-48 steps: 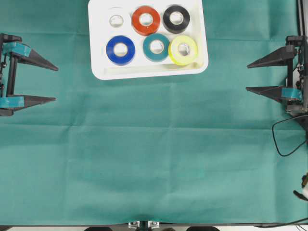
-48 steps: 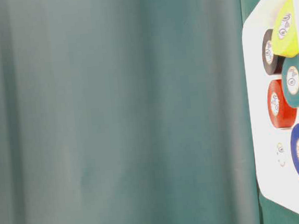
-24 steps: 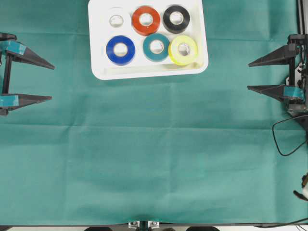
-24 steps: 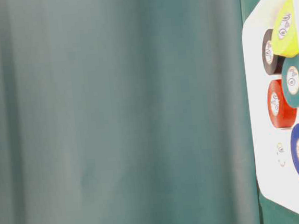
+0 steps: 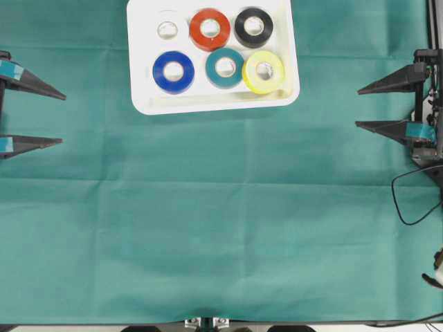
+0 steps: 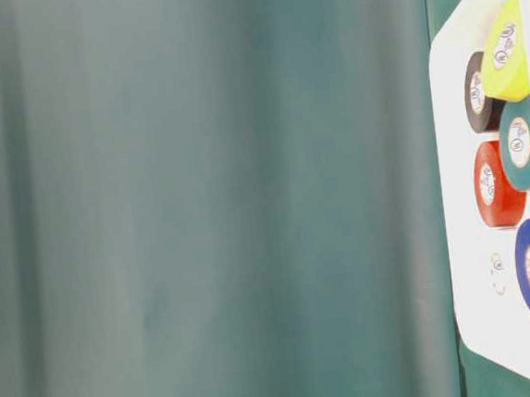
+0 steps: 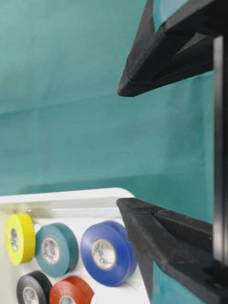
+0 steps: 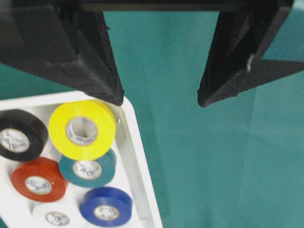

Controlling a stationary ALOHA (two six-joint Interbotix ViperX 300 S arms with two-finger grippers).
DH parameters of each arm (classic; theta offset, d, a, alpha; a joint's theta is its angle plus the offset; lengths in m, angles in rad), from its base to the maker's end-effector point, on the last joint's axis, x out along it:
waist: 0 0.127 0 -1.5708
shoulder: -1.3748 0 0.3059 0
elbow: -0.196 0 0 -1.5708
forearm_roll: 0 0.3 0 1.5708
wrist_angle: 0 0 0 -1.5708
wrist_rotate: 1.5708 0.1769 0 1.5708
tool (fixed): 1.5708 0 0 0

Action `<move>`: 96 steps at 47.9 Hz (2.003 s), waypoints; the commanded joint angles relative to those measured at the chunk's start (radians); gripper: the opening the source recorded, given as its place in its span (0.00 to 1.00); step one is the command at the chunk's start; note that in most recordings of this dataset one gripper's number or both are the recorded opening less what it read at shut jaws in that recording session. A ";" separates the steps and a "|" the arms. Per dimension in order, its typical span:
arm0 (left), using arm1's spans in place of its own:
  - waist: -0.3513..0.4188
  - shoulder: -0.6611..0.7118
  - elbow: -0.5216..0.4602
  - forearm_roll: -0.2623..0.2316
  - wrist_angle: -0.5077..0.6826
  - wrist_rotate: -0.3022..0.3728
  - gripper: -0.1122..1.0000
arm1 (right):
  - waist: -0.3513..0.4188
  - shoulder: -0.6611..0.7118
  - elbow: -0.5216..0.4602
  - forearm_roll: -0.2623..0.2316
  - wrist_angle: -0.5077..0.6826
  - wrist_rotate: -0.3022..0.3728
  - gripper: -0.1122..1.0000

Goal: Put the tape alternately from left to right into the white case.

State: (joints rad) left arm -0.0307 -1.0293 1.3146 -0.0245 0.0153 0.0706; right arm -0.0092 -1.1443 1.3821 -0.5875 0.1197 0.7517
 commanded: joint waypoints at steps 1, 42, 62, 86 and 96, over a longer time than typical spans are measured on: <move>0.006 -0.005 -0.005 -0.002 -0.009 0.002 0.63 | -0.005 0.006 -0.009 -0.003 -0.005 0.000 0.74; 0.020 -0.064 0.049 -0.002 -0.009 0.002 0.63 | -0.005 0.006 0.014 -0.003 -0.009 0.000 0.74; 0.020 -0.064 0.040 -0.002 -0.011 0.002 0.63 | -0.005 0.005 0.012 -0.003 -0.011 0.000 0.74; 0.020 -0.129 0.061 0.002 -0.146 0.012 0.63 | -0.005 0.005 0.011 -0.003 -0.011 0.000 0.74; 0.020 -0.160 0.071 0.003 -0.167 0.031 0.63 | -0.005 0.005 0.009 -0.003 -0.011 0.000 0.74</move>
State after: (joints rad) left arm -0.0123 -1.1888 1.3929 -0.0245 -0.1365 0.0966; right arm -0.0123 -1.1443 1.4082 -0.5875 0.1181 0.7517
